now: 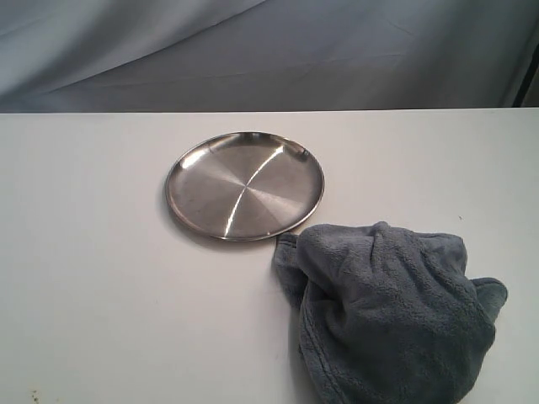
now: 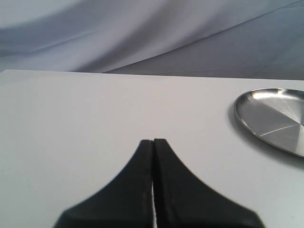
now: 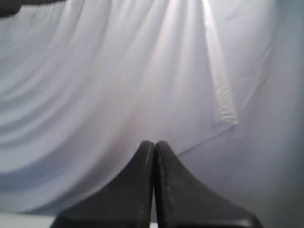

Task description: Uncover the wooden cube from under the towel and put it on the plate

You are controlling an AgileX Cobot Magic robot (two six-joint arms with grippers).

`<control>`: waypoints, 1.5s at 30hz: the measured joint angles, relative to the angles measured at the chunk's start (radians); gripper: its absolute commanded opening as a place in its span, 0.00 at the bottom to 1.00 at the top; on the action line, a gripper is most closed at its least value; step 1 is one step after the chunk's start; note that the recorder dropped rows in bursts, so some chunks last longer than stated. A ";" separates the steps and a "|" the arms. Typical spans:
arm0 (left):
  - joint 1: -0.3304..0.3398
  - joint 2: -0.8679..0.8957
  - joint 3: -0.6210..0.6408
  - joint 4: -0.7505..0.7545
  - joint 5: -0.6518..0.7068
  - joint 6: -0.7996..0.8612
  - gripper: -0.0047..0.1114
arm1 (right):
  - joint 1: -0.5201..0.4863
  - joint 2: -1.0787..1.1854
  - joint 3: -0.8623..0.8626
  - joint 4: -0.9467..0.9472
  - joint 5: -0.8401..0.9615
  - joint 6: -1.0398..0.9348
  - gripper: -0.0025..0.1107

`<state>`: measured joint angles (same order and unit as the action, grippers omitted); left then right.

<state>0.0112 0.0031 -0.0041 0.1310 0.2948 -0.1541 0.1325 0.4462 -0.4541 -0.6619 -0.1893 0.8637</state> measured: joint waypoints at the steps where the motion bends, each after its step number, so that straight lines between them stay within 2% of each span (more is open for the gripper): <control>1: 0.000 0.000 0.000 0.000 0.000 0.000 0.04 | 0.035 0.049 -0.019 -0.094 0.000 0.054 0.02; 4: 0.000 0.000 0.000 0.000 0.000 0.000 0.04 | 0.135 0.201 -0.074 -0.311 0.006 0.170 0.02; 7: 0.000 0.000 0.000 0.000 0.000 0.000 0.04 | 0.209 0.342 -0.119 -0.425 0.049 0.243 0.02; 13: 0.000 0.000 0.000 0.000 0.000 0.000 0.04 | 0.299 0.605 -0.197 -0.456 0.227 0.269 0.02; 19: 0.000 0.000 0.000 0.000 0.000 0.000 0.04 | 0.369 0.753 -0.247 -0.427 0.371 0.233 0.02; 22: 0.000 0.000 0.000 0.000 0.000 0.000 0.04 | 0.409 0.791 -0.274 -0.311 0.403 0.127 0.02; 29: 0.000 0.000 0.000 0.000 0.000 0.000 0.04 | 0.507 0.803 -0.366 0.116 0.520 -0.304 0.02; 35: 0.000 0.000 0.000 0.000 0.000 0.000 0.04 | 0.569 0.803 -0.381 0.265 0.567 -0.523 0.02; 38: 0.000 0.000 0.000 0.000 0.000 0.000 0.04 | 0.593 0.805 -0.414 0.372 0.678 -0.661 0.02; 45: 0.000 0.000 0.000 0.000 0.000 0.000 0.04 | 0.602 0.805 -0.597 0.783 1.028 -1.055 0.02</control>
<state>0.0112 0.0031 -0.0041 0.1310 0.2948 -0.1541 0.7345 1.2512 -1.0512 0.1212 0.8385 -0.1913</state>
